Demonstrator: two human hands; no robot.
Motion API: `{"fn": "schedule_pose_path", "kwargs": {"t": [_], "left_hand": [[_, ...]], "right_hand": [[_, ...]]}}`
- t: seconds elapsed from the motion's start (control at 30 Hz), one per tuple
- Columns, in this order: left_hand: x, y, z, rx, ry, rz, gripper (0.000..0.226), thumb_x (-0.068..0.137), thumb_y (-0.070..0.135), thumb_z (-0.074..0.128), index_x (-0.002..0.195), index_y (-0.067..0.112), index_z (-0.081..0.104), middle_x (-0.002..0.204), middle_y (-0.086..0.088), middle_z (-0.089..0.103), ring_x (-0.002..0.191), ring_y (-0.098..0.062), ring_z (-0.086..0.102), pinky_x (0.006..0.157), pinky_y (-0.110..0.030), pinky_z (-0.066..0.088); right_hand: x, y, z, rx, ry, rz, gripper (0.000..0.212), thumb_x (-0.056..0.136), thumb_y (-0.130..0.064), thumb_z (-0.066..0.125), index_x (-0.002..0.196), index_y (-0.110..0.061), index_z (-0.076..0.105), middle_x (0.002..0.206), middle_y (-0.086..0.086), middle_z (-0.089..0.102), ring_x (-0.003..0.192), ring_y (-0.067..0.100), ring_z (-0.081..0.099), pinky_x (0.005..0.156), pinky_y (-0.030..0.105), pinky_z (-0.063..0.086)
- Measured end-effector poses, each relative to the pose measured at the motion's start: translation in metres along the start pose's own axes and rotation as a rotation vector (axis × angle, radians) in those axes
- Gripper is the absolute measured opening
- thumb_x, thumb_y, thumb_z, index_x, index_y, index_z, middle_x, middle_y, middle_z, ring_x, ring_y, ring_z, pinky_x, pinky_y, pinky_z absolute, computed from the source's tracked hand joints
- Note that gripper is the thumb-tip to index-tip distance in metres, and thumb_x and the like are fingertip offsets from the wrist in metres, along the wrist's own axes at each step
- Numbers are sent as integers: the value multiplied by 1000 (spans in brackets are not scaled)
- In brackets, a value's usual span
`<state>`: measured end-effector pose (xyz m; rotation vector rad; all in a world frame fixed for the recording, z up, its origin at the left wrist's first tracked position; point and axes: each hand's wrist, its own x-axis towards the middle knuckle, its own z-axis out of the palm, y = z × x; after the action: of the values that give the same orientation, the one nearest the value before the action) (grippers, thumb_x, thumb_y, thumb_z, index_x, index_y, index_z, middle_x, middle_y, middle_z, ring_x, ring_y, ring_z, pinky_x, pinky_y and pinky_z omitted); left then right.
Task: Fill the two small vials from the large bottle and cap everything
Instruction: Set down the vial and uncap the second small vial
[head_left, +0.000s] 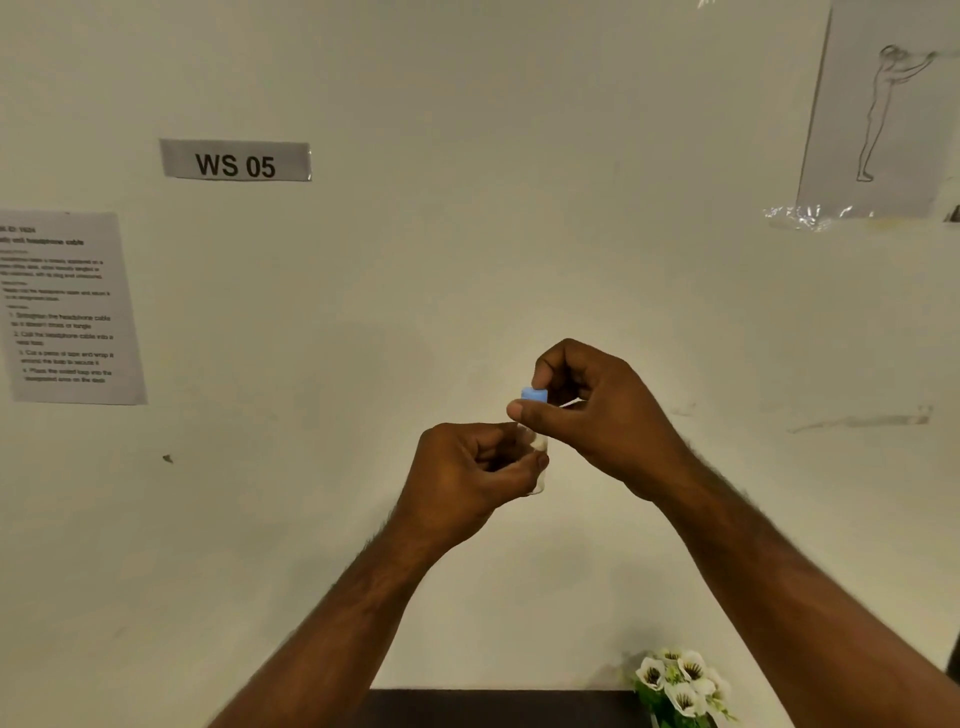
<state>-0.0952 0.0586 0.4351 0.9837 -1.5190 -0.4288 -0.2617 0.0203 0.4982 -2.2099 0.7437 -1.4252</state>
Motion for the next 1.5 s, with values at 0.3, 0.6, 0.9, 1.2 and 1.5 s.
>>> {"fn": "schedule_pose_path", "kwargs": {"t": [0.3,0.6,0.9,1.2,1.5], "left_hand": [[-2,-4,-11,-51,22,-21,17,87,13,82,102,6,82,81,-2,82,73,-19,80,75,-39,67],[-5,-3,-21,-80,10,-40,11,87,10,81,97,5,81,78,-9,80,73,-28,79,79,-50,66],[-6,-5,-22,-82,0,-47,18,87,13,82,103,4,80,81,-8,81,74,-24,80,80,-47,66],[-11,-20,-18,-124,18,-101,23,82,12,86,105,9,82,93,-5,83,85,-22,81,80,-47,66],[-66,-67,9,5,-66,-204,23,82,27,86,104,29,80,93,17,81,87,-3,77,78,-16,60]], "right_hand": [[5,-9,5,3,-20,23,32,75,-42,85,97,-33,63,100,-14,70,85,6,69,70,21,54],[6,-14,15,49,-128,64,20,83,-18,73,98,-30,68,101,-12,76,97,5,73,85,31,57],[9,-17,18,-74,-43,57,33,72,-40,88,96,-34,66,81,-10,71,69,3,67,64,15,51],[1,-8,5,242,33,64,19,88,-20,78,106,-24,76,94,-2,76,76,10,68,68,20,53],[-95,73,14,347,95,335,25,79,-5,82,88,-23,68,102,6,77,99,24,74,85,30,57]]}}
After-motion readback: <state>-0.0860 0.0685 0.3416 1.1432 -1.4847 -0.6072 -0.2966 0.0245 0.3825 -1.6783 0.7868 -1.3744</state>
